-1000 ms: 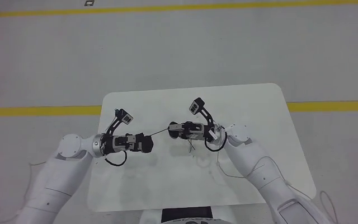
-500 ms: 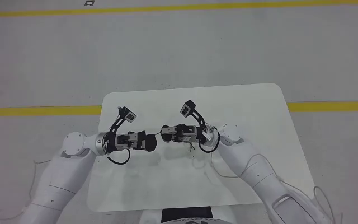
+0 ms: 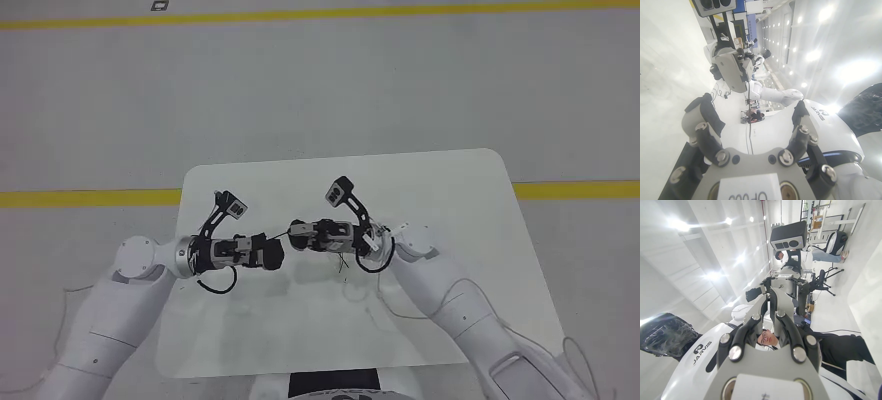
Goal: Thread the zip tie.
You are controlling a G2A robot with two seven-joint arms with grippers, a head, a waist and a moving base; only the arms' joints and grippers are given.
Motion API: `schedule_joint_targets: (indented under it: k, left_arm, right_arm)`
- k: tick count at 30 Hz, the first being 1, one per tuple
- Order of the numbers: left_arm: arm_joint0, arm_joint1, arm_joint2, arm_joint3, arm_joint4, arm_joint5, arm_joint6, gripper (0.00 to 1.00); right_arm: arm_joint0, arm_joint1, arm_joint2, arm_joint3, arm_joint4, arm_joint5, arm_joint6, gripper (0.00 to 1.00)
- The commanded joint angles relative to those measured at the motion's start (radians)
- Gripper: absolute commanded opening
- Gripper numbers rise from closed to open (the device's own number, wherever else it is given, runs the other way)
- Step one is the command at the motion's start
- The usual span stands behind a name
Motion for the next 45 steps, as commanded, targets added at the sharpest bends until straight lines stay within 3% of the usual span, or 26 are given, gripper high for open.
schedule_joint_targets:
  k: [1,5,7,8,18,29,37,45]
  left_arm:
    - [-0.001,0.000,0.000,0.001,0.000,0.000,-0.001,1.00]
    - [-0.004,0.001,0.002,0.006,0.000,0.001,0.000,1.00]
    - [-0.005,0.001,0.004,0.008,0.001,0.001,0.000,0.74]
    - [-0.005,0.001,0.005,0.010,0.002,0.001,0.000,0.48]
    - [-0.013,0.001,0.015,0.022,0.008,0.005,0.005,0.09]
    - [-0.018,0.003,0.024,0.030,0.021,0.010,0.012,0.09]
    - [-0.019,0.004,0.027,0.031,0.031,0.012,0.020,0.28]
    - [-0.016,0.007,0.029,0.034,0.042,0.016,0.027,0.25]
  right_arm:
    - [-0.002,0.002,0.002,-0.007,-0.006,0.004,0.002,0.00]
    - [0.000,0.006,0.001,-0.014,-0.037,0.022,-0.003,0.00]
    - [0.001,0.007,-0.002,-0.017,-0.052,0.028,-0.007,0.00]
    - [0.001,0.007,-0.003,-0.019,-0.055,0.030,-0.008,0.00]
    - [0.006,0.013,-0.005,-0.027,-0.115,0.046,-0.034,0.00]
    - [-0.002,0.025,0.006,-0.050,-0.148,0.049,-0.034,0.00]
    - [-0.007,0.029,0.008,-0.058,-0.144,0.041,-0.028,0.00]
    - [-0.010,0.035,0.010,-0.066,-0.162,0.046,-0.033,0.00]
